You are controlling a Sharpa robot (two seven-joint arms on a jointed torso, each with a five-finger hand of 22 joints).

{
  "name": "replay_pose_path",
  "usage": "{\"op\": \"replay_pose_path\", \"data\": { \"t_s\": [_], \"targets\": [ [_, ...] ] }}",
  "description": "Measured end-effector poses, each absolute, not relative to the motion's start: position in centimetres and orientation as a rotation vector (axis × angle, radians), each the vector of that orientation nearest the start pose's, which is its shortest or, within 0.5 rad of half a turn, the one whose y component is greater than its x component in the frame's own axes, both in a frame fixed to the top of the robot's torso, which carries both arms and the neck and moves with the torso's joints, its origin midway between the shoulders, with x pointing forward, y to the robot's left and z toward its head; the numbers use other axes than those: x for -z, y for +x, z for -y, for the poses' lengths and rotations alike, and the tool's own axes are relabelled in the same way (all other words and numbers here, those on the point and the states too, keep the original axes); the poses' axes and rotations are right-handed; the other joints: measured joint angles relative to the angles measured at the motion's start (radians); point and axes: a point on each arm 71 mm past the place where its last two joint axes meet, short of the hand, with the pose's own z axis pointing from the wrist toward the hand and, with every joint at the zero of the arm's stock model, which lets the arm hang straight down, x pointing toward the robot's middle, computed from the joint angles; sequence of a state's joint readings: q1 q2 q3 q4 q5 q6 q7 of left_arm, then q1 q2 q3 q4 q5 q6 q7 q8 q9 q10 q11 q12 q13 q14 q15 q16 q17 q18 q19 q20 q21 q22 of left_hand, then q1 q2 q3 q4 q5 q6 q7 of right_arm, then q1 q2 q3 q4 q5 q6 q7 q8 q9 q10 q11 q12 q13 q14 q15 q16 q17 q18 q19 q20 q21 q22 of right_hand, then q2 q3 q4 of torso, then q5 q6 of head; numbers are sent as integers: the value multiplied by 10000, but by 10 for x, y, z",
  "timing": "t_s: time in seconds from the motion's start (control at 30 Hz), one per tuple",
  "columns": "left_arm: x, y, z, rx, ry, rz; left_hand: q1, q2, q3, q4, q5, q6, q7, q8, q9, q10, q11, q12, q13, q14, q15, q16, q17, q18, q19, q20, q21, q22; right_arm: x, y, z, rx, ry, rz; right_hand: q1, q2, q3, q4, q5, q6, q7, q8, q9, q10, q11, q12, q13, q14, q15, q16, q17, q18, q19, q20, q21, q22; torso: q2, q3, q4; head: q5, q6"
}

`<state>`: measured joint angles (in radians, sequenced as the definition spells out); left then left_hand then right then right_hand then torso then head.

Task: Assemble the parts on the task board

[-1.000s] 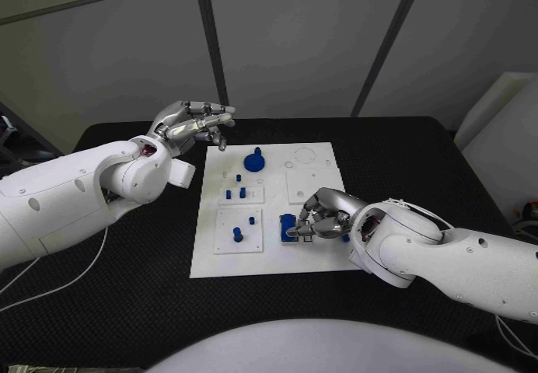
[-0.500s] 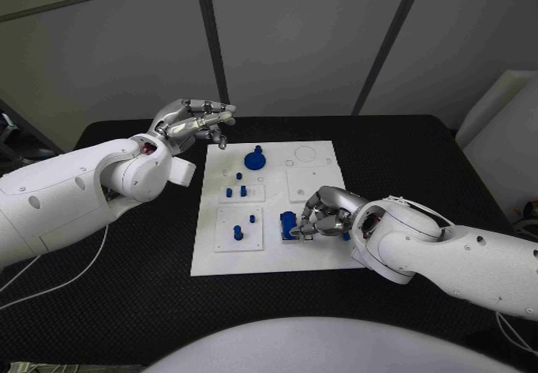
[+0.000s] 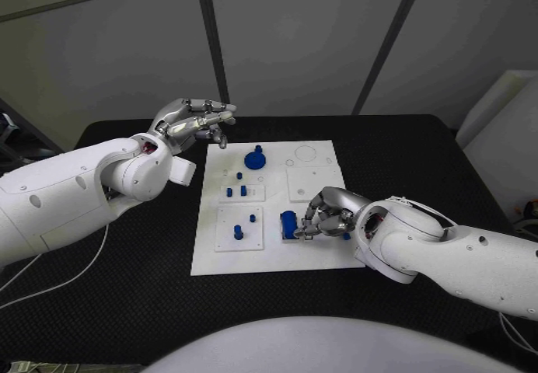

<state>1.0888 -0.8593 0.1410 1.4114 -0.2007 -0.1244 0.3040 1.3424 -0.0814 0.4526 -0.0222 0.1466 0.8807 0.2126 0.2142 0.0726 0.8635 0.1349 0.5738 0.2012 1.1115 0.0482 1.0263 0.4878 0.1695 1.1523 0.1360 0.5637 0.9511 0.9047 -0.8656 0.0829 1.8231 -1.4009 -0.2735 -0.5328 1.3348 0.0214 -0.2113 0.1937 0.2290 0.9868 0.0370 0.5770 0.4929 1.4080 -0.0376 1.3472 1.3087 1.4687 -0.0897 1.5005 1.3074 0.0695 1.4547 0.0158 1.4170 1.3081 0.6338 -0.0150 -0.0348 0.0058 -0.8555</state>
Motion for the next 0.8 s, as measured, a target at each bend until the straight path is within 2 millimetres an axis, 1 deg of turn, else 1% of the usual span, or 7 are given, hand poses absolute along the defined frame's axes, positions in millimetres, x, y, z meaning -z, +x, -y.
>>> {"op": "replay_pose_path", "data": {
  "t_s": [0.13, 0.3, 0.4, 0.57, 0.63, 0.7, 0.8],
  "targets": [
    [178, 507, -245, 15578, -9977, -14832, 0, 0, 0, 0, 0, 0, 0, 0, 0, 0, 0, 0, 0, 0, 0, 0, 0, 0, 0, 0, 0, 0, 251, 388, 152, -6202, 1599, -20229, 19, -8, -165, 111, -313, -33, 32, 40, 35, -1, 0, -38, -1, 0, 0, 0, 0, 0, 0, 0, 0, -1, 0, 0, 0, -16, 6],
    [178, 507, -245, 15567, -9983, -14838, 0, 0, 0, 0, 0, 0, 0, 0, 0, 0, 0, 0, 0, 0, 0, 0, 0, 0, 0, 0, 0, 0, 251, 390, 153, -6186, 1575, -20299, -314, -338, -437, 327, -1531, -234, 96, 66, 60, -109, 108, -207, -270, 0, 0, 0, 0, 0, 0, 0, 0, -1, -1, -6, 4, -21, 6],
    [178, 507, -245, 15560, -9987, -14839, 0, 0, 0, 0, 0, 0, 0, 0, 0, 0, 0, 0, 0, 0, 0, 0, 1, -1, 0, 0, 0, 0, 252, 389, 154, -6239, 1570, -20325, -429, -453, -515, 406, -1759, -316, 117, 26, 38, -141, 140, -253, -292, 0, 1, 0, 0, 1, -1, 0, 0, -1, -2, -7, 4, -15, 7],
    [178, 507, -245, 15561, -9986, -14844, 0, 0, 0, 0, 0, 0, 0, 0, 0, 0, 0, 0, 0, 0, 0, 0, 1, 0, 0, 0, 0, 0, 250, 388, 156, -6341, 1580, -20315, -447, -471, -480, 442, -1769, -426, 160, -94, -18, -152, 151, -253, -276, 0, 1, 0, 0, 1, 21, 22, 0, -2, -2, -3, 4, 0, 9],
    [178, 507, -246, 15557, -9987, -14844, 0, 0, 0, 0, 0, 0, 0, 0, 0, 0, 0, 0, 0, 0, 0, 0, 1, 0, 0, 0, 0, 0, 249, 387, 160, -6351, 1623, -20269, -334, -357, -434, 472, -1683, -537, 223, -243, -95, -182, 181, -292, -267, -22, 23, 0, 0, 1, 30, 41, 0, -2, -2, -1, 3, 0, 9],
    [178, 507, -246, 15550, -9988, -14843, 0, 0, 0, 0, 0, 0, 0, 0, 0, 0, 0, 0, 0, 0, 0, 0, 1, -1, 0, 0, 0, 0, 248, 386, 165, -6327, 1684, -20198, -210, -233, -388, 426, -1291, -593, 274, -444, -206, -238, 237, -321, -255, -43, 72, 0, 0, 1, -20, 92, 0, -2, -3, -1, -1, -3, 15],
    [178, 506, -246, 15543, -9989, -14842, 0, 0, 0, 0, 0, 0, 0, -1, 0, 0, 0, 0, 0, 0, 0, 0, 1, 0, 0, 0, 0, 0, 246, 385, 177, -6253, 1840, -20008, -4, -28, -306, 343, -278, -766, 446, -1014, -502, -218, 369, -327, -231, -19, 167, 0, 0, 0, 1, 185, 0, -3, -15, 0, -12, -26, 32]
  ]
}}
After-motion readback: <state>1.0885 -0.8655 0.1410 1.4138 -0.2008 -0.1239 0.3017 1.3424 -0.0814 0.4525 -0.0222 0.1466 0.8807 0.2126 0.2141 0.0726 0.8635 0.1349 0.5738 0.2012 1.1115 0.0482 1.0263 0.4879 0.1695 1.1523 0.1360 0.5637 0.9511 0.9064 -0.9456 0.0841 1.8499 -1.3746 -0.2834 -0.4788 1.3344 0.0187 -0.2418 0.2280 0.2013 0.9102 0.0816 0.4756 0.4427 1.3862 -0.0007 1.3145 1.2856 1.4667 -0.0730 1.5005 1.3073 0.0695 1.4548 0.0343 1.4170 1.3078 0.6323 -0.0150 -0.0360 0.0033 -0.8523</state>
